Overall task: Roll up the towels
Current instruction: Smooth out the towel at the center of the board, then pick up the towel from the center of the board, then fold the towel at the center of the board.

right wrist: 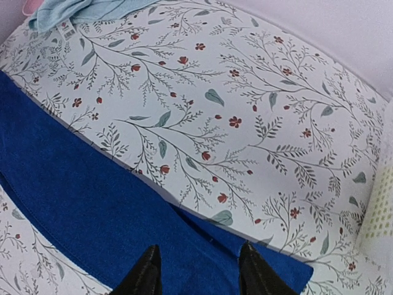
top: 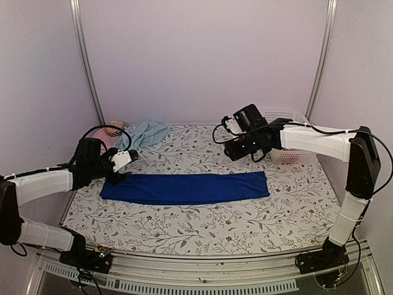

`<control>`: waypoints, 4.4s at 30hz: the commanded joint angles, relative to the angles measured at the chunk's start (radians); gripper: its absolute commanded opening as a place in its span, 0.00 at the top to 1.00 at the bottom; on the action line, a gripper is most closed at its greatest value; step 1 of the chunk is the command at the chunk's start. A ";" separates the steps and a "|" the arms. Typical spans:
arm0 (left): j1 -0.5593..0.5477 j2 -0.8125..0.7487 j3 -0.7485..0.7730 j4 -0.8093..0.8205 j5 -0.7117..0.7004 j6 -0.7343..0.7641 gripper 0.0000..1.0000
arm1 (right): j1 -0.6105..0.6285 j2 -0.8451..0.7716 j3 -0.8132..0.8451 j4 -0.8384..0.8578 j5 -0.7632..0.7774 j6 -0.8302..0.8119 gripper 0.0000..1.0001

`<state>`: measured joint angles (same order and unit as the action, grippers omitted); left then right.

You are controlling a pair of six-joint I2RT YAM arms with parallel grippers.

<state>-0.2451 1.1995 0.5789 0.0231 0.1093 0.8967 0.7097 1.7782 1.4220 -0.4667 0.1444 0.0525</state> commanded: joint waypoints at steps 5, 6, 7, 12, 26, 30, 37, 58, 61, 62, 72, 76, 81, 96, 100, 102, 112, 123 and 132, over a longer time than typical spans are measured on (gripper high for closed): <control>-0.119 0.245 0.108 0.043 -0.128 -0.065 0.46 | -0.033 0.245 0.100 0.025 -0.092 0.123 0.82; -0.129 0.272 0.107 0.059 -0.153 -0.060 0.48 | -0.040 0.259 0.101 0.026 -0.100 0.131 0.87; -0.136 0.301 0.105 0.069 -0.171 -0.055 0.49 | -0.047 0.272 0.099 0.025 -0.115 0.136 0.90; -0.158 0.388 0.075 0.083 -0.199 -0.039 0.59 | -0.062 0.314 0.069 0.018 -0.134 0.138 0.96; -0.168 0.369 0.020 -0.053 -0.204 0.016 0.59 | -0.093 0.370 0.008 -0.006 -0.103 0.119 0.97; -0.168 0.374 0.017 -0.057 -0.225 0.002 0.58 | -0.097 0.396 0.021 -0.013 -0.041 0.117 0.97; -0.168 0.406 0.025 -0.051 -0.295 -0.042 0.56 | -0.104 0.446 0.071 -0.041 0.092 0.134 0.96; -0.178 0.258 0.102 -0.135 -0.166 -0.067 0.07 | -0.111 -0.046 -0.238 -0.009 -0.031 0.212 0.37; -0.188 0.222 0.079 -0.128 -0.137 -0.069 0.05 | -0.150 -0.144 -0.342 0.013 -0.038 0.271 0.35; -0.191 0.209 0.072 -0.127 -0.133 -0.070 0.05 | -0.167 -0.168 -0.374 0.023 -0.053 0.287 0.35; -0.201 0.068 -0.009 -0.113 -0.124 -0.103 0.03 | -0.241 -0.216 -0.550 0.137 -0.106 0.415 0.34; -0.201 0.013 -0.034 -0.101 -0.114 -0.129 0.03 | -0.262 -0.148 -0.556 0.169 -0.118 0.430 0.35; -0.204 -0.032 -0.052 -0.091 -0.108 -0.152 0.03 | -0.262 -0.047 -0.519 0.181 -0.119 0.436 0.38; -0.203 -0.110 -0.075 -0.071 -0.138 -0.181 0.03 | -0.220 0.103 -0.459 0.182 -0.135 0.449 0.64; -0.203 -0.120 -0.077 -0.069 -0.145 -0.180 0.03 | -0.214 0.121 -0.460 0.168 -0.116 0.449 0.82; -0.203 -0.126 -0.077 -0.067 -0.147 -0.179 0.03 | -0.214 0.129 -0.453 0.145 -0.090 0.447 0.96; -0.197 -0.168 -0.092 -0.077 -0.249 -0.191 0.03 | -0.241 -0.132 -0.498 0.033 0.001 0.433 0.98; -0.166 -0.212 -0.093 -0.106 -0.233 -0.213 0.03 | -0.390 -0.481 -0.521 -0.148 0.038 0.381 0.99; -0.154 -0.193 -0.096 -0.101 -0.228 -0.227 0.03 | -0.181 -0.340 -0.283 -0.099 -0.166 0.360 0.98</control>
<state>-0.4164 0.9977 0.4915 -0.0776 -0.1265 0.6903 0.4088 1.3514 0.9958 -0.6006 0.0711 0.4248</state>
